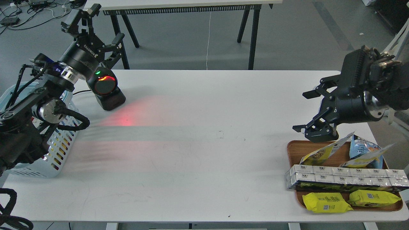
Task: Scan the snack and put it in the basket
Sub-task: 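Move the right gripper over the snack tray toward the yellow pouch, then grasp the yellow-and-white snack pouch on the tray with the right gripper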
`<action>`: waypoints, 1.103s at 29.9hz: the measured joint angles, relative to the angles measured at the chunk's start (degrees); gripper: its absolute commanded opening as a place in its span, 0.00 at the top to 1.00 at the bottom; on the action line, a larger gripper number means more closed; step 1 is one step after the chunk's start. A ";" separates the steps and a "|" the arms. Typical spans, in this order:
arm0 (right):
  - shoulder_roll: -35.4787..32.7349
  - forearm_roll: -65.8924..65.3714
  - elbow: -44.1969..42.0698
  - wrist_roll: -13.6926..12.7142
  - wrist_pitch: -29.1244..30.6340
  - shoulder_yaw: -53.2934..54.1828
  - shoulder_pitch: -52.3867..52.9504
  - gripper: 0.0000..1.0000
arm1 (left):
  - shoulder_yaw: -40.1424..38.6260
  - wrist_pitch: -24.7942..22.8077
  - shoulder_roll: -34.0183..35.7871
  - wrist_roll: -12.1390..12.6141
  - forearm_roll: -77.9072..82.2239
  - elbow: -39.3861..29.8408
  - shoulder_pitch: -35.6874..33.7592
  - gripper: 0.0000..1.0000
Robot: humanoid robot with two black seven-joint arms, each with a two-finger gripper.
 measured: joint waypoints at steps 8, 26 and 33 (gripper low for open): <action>-0.21 -0.25 0.00 0.00 0.00 -5.24 0.17 0.02 | 0.01 0.00 -0.04 0.00 0.27 0.29 -0.02 0.00; 0.52 -0.26 -4.18 0.00 0.02 -11.31 -0.76 0.03 | 0.10 0.00 -1.81 0.00 0.80 0.96 0.05 0.00; 1.08 -0.26 -6.64 0.00 0.02 -11.28 -1.06 0.05 | 0.14 0.00 -1.88 0.00 0.80 1.64 0.11 0.00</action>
